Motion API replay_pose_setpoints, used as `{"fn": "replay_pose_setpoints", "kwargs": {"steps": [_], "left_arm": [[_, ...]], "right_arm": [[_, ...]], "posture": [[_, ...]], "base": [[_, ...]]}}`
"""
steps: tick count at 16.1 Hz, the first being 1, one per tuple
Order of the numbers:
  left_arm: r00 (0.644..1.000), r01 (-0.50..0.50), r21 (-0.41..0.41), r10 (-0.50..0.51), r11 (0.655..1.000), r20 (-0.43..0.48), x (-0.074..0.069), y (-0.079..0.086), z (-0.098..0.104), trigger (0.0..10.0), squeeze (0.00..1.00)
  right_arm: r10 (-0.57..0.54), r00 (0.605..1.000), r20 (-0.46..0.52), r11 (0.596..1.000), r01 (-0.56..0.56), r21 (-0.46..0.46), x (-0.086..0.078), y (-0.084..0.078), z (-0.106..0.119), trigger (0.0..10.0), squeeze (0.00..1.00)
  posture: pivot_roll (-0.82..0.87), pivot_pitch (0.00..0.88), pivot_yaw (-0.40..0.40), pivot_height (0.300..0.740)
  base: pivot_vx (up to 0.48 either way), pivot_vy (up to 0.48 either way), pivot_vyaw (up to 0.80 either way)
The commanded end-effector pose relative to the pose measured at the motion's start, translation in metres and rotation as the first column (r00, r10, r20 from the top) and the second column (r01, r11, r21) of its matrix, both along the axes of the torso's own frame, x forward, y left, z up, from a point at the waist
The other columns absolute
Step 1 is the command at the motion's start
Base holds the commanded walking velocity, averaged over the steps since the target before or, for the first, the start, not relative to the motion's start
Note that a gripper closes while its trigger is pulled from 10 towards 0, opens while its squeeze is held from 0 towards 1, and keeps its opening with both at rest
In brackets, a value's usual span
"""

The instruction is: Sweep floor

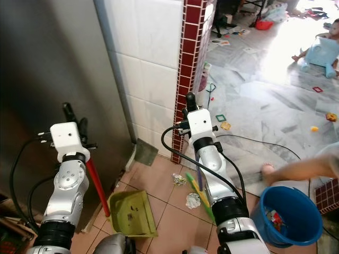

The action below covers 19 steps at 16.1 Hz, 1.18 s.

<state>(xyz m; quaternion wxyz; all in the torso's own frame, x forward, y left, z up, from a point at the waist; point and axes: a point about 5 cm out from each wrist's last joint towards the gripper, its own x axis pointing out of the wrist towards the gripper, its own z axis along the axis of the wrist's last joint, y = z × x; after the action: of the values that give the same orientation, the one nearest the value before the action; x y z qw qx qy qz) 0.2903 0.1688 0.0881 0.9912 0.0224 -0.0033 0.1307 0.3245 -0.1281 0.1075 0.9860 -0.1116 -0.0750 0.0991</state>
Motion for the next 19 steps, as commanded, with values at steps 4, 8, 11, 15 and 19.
{"fn": "replay_pose_setpoints", "kwargs": {"steps": [4,8,11,15,19], "left_arm": [[0.998,-0.01,-0.027,0.012,1.0,0.058,0.006,-0.008,0.006,10.0,0.0],[0.995,-0.101,0.004,0.101,0.995,0.026,0.016,-0.013,-0.005,10.0,0.0],[0.995,-0.094,-0.027,0.094,0.995,0.02,0.023,-0.03,-0.004,10.0,0.0],[0.999,-0.039,-0.09,0.04,0.995,0.015,0.026,-0.046,-0.007,10.0,0.0],[0.998,-0.053,-0.106,0.055,0.993,0.008,0.023,-0.048,-0.011,10.0,0.0]], "right_arm": [[0.031,0.992,0.122,0.999,-0.03,-0.013,0.003,0.003,0.031,10.0,0.0],[0.041,0.992,0.119,0.999,-0.044,0.027,0.005,0.004,0.042,10.0,0.0],[0.09,0.978,0.188,0.994,-0.099,0.038,0.009,0.011,0.068,10.0,0.0],[0.241,0.945,0.22,0.967,-0.254,0.031,0.017,0.04,0.084,10.0,0.0],[0.397,0.863,0.313,0.915,-0.397,-0.067,0.011,0.075,0.107,10.0,0.0]], "posture": [[-0.04,0.075,-0.03,0.74],[-0.08,0.137,-0.041,0.74],[-0.08,0.144,-0.033,0.74],[-0.08,0.149,-0.038,0.74],[-0.05,0.137,-0.057,0.74]], "base": [[0.0,0.0,0.0],[0.0,0.0,0.0],[0.0,0.0,0.0],[0.0,0.0,0.0],[0.0,0.0,0.0]]}}
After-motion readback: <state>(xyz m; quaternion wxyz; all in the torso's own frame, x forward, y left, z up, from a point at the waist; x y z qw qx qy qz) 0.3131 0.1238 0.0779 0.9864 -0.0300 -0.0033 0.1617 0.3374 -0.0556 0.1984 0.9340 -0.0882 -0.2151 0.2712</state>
